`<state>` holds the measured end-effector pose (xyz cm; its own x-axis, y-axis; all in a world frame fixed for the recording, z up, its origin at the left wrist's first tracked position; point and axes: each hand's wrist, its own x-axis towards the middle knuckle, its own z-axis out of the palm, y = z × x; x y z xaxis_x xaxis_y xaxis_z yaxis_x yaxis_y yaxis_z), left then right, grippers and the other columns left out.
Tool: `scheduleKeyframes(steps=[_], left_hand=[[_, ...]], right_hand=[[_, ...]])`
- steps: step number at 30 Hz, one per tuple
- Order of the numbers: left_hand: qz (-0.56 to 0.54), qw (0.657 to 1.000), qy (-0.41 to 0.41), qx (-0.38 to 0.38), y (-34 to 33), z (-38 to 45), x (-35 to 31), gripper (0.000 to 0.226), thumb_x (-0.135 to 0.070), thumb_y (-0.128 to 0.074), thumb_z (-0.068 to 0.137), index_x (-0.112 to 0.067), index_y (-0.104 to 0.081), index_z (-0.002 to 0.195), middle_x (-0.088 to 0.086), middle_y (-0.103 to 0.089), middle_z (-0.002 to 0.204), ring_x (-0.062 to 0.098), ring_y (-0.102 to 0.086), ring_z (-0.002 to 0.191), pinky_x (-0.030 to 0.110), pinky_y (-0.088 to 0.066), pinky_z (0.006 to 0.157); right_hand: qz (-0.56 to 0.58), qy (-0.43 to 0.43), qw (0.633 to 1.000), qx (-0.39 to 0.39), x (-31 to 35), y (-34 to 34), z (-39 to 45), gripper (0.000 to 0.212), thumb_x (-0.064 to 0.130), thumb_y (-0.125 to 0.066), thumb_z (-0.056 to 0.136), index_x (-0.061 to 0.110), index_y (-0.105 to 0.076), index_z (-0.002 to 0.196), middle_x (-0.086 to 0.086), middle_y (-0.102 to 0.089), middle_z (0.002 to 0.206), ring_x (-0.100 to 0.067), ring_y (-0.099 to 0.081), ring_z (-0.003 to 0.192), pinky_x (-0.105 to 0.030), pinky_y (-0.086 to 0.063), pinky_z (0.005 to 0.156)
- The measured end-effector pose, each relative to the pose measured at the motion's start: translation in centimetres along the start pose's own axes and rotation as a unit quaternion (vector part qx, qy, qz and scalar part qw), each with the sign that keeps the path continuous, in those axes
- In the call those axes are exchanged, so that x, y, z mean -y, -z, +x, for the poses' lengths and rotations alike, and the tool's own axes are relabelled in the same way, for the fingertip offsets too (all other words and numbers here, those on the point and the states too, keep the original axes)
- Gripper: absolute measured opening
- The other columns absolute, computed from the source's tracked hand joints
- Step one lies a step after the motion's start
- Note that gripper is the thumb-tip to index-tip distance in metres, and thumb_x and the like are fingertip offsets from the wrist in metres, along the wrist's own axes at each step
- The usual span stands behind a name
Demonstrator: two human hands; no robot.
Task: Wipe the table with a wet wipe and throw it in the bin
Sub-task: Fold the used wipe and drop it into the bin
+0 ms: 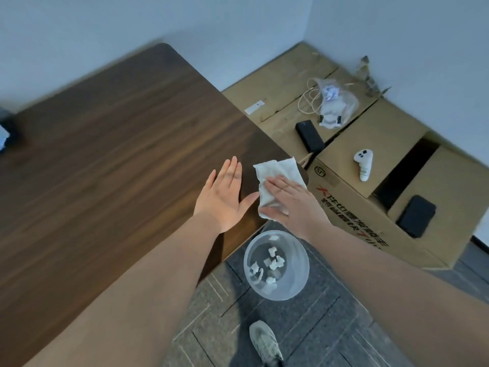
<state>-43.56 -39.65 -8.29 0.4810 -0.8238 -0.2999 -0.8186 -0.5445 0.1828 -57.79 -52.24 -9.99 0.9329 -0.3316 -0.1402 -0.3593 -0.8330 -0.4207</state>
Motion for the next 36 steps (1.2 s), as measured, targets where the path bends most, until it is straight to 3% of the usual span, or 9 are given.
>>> scheduleKeyframes(steps=[4,8,10,14,19,23,30,32,36], left_hand=[[0.010,1.000,-0.018,0.003,-0.3,1.6,-2.0,0.079,-0.064,-0.013,0.091,-0.014,0.007,0.150,0.000,0.012,0.160,0.014,0.012,0.146,0.036,0.002,0.120],[0.026,0.999,-0.024,-0.005,-1.1,2.0,-2.5,0.080,-0.066,-0.010,0.089,-0.016,0.008,0.150,-0.002,0.012,0.160,0.013,0.012,0.146,0.039,0.004,0.120],[0.027,0.999,-0.025,-0.019,-1.3,2.0,-2.3,0.080,-0.067,-0.006,0.088,-0.018,0.007,0.150,-0.003,0.011,0.160,0.013,0.011,0.146,0.040,0.004,0.120],[0.030,0.998,-0.022,-0.046,-2.0,2.0,-2.3,0.080,-0.068,-0.003,0.087,-0.020,0.006,0.150,-0.005,0.009,0.160,0.011,0.011,0.146,0.040,0.003,0.120],[0.025,0.997,-0.023,-0.069,-2.4,2.1,-2.5,0.080,-0.069,-0.005,0.087,-0.022,0.003,0.151,-0.006,0.006,0.160,0.011,0.008,0.146,0.039,0.003,0.120],[0.023,0.996,-0.022,-0.080,-2.6,2.2,-2.4,0.080,-0.069,-0.007,0.087,-0.023,0.002,0.151,-0.006,0.005,0.160,0.010,0.007,0.146,0.038,0.003,0.120],[0.034,0.996,-0.020,-0.085,-2.8,2.4,-2.5,0.078,-0.069,-0.010,0.088,-0.023,0.000,0.151,-0.006,0.003,0.161,0.011,0.004,0.147,0.037,0.004,0.120],[0.030,0.996,-0.022,-0.086,-2.8,2.4,-2.4,0.079,-0.069,-0.010,0.088,-0.022,-0.001,0.151,-0.005,0.002,0.161,0.011,0.004,0.147,0.036,0.005,0.120],[0.026,0.996,-0.022,-0.081,-2.7,2.3,-2.3,0.079,-0.069,-0.011,0.088,-0.023,-0.001,0.151,-0.006,0.002,0.161,0.009,0.005,0.147,0.035,0.006,0.120]], right_hand=[[0.028,0.000,0.986,-0.165,-2.0,0.0,-1.4,0.034,0.023,-0.063,0.086,0.006,-0.066,0.116,-0.008,-0.066,0.122,-0.024,-0.057,0.121,-0.037,-0.040,0.104],[0.024,-0.044,0.971,-0.232,-3.2,-0.9,-4.5,0.030,-0.002,-0.072,0.077,0.008,-0.072,0.105,-0.006,-0.072,0.109,-0.023,-0.068,0.100,-0.032,-0.047,0.087],[0.048,-0.107,0.971,-0.206,-3.9,-2.2,-6.5,0.031,-0.004,-0.070,0.078,0.008,-0.072,0.107,-0.006,-0.071,0.111,-0.023,-0.068,0.101,-0.028,-0.045,0.086],[0.112,-0.244,0.961,-0.069,-5.6,-5.6,-9.3,0.030,0.007,-0.058,0.090,0.010,-0.065,0.119,-0.005,-0.066,0.123,-0.024,-0.059,0.116,-0.030,-0.042,0.097],[0.095,-0.297,0.950,0.027,-6.6,-10.6,-9.4,0.020,0.020,-0.050,0.093,0.015,-0.067,0.100,-0.006,-0.071,0.092,-0.027,-0.063,0.082,-0.038,-0.054,0.069],[0.085,-0.301,0.946,0.087,-7.2,-15.1,-8.4,0.021,0.019,-0.043,0.093,0.011,-0.062,0.092,-0.010,-0.069,0.083,-0.030,-0.064,0.077,-0.034,-0.046,0.057],[0.097,-0.325,0.931,0.138,-7.7,-19.6,-6.7,0.027,0.021,-0.040,0.098,0.009,-0.063,0.103,-0.013,-0.070,0.097,-0.030,-0.064,0.084,-0.041,-0.053,0.072],[0.135,-0.346,0.916,0.152,-8.0,-20.4,-6.5,0.028,0.025,-0.043,0.097,0.011,-0.060,0.115,-0.013,-0.068,0.110,-0.030,-0.062,0.096,-0.041,-0.050,0.080],[0.160,-0.339,0.907,0.193,-8.3,-21.0,-6.6,0.061,0.041,-0.051,0.094,0.014,-0.032,0.145,-0.005,-0.042,0.147,-0.024,-0.045,0.129,-0.035,-0.036,0.102]])
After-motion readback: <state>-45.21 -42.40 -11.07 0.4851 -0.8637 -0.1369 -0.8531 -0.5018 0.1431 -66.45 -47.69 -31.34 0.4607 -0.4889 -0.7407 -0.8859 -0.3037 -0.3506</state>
